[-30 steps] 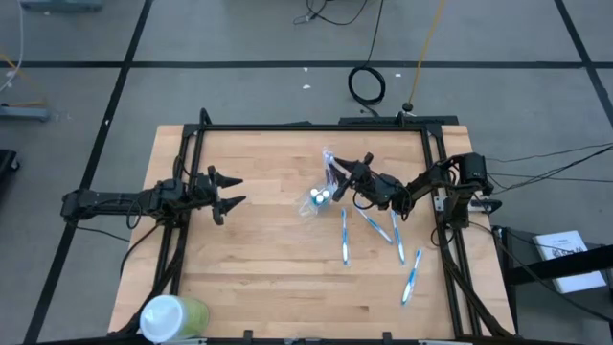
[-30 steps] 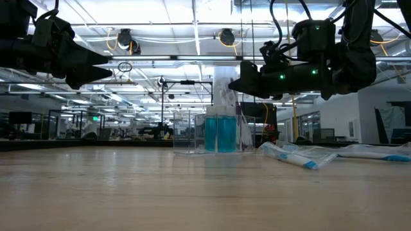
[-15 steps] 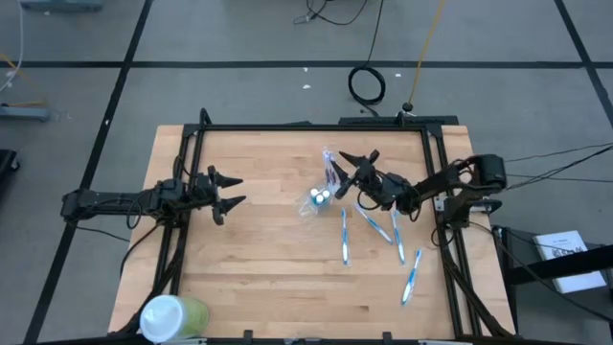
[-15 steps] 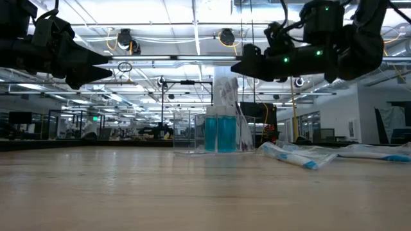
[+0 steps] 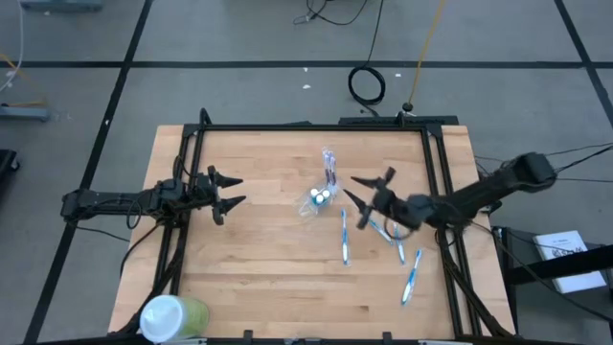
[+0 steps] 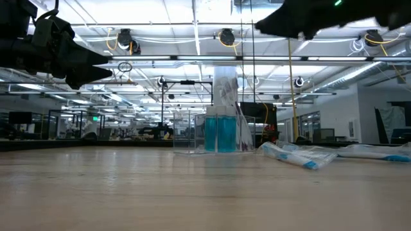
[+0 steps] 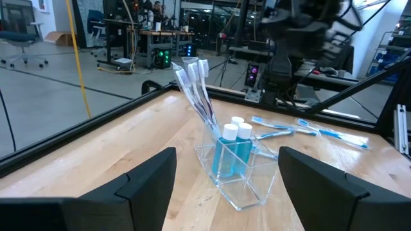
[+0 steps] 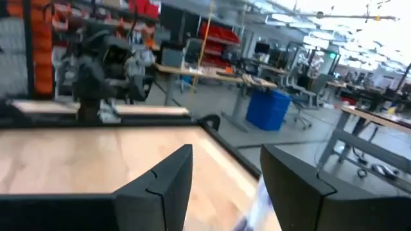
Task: Pick & Place toothbrushing station
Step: Put the blue toothbrush into the transparent organizer
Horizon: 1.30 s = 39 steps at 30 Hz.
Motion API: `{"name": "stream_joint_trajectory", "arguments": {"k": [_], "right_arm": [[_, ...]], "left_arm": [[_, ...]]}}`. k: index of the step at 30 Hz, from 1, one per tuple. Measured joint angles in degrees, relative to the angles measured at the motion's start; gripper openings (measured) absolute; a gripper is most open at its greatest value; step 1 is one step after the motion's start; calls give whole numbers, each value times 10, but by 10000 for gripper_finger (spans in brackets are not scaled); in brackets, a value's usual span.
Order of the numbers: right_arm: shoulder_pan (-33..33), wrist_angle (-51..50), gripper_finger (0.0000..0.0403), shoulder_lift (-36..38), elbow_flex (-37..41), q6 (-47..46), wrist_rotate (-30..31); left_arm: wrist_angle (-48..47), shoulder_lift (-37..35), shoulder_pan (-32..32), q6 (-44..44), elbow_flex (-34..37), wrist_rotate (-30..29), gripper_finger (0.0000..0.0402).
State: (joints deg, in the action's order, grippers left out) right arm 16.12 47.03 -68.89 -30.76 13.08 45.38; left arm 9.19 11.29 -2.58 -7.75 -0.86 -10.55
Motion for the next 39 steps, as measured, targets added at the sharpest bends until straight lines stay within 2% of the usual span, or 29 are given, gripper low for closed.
{"name": "stream_joint_trajectory", "arguments": {"k": [5, 7, 10, 13, 16, 21, 24, 31, 36, 39], "right_arm": [[126, -249, 178, 42, -74, -78, 126], [162, -368, 178, 34, -120, -144, 145], [193, -521, 178, 5, -191, -261, 141], [202, -665, 178, -31, -252, -386, 77], [191, -771, 174, -60, -287, -518, -44], [176, -805, 163, -75, -275, -681, -273], [174, -821, 156, -76, -261, -777, -370], [183, -936, 144, -75, -238, -1006, -482], [210, -1039, 138, -75, -224, -1145, -502], [230, -1067, 137, -75, -206, -1202, -502]], "left_arm": [[0, 0, 0, 0, 0, 0, 283], [0, 0, 0, 0, 0, 0, 283], [0, 0, 0, 0, 0, 0, 283], [0, 0, 0, 0, 0, 0, 283], [0, 0, 0, 0, 0, 0, 283], [0, 0, 0, 0, 0, 0, 283], [0, 0, 0, 0, 0, 0, 283], [0, 0, 0, 0, 0, 0, 283], [0, 0, 0, 0, 0, 0, 283], [0, 0, 0, 0, 0, 0, 283]]}}
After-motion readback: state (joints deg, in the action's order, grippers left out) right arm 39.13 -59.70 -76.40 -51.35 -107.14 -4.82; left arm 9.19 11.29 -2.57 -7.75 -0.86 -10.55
